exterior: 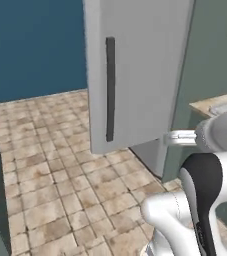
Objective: Place one lemon and one steak in each tupperware on the nearby counter, to pack two identical lunches.
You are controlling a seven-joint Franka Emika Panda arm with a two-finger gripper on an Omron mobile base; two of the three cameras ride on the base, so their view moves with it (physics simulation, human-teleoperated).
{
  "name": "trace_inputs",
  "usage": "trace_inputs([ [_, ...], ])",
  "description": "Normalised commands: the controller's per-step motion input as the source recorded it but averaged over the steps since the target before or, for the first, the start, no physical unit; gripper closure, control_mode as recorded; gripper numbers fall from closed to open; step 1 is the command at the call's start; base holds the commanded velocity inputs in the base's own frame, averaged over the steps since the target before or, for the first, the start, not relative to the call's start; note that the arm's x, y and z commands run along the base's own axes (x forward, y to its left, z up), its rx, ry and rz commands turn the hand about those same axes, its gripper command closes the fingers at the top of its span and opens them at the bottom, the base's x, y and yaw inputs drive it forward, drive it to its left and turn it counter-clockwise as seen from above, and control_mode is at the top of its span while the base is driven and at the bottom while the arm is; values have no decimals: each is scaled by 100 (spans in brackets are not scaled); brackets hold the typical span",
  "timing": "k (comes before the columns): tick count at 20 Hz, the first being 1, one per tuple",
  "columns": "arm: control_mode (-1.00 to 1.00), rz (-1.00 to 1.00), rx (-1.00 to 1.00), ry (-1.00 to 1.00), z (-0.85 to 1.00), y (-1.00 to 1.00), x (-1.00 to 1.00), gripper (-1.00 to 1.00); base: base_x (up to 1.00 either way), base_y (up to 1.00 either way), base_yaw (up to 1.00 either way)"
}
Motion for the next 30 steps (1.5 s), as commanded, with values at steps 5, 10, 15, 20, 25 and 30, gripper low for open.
trace_inputs([
  [5, 100, 0, 0, 0, 0, 0, 0, -100, 0, 42, 62],
  [10, 100, 0, 0, 0, 0, 0, 0, -100, 4, 46, 49],
  [15, 100, 0, 0, 0, 0, 0, 0, -100, 47, 30, 18],
  [20, 100, 0, 0, 0, 0, 0, 0, -100, 53, 24, -6],
  [25, 100, 0, 0, 0, 0, 0, 0, -100, 55, 57, -24],
  [30, 100, 0, 0, 0, 0, 0, 0, -100, 60, 69, -26],
])
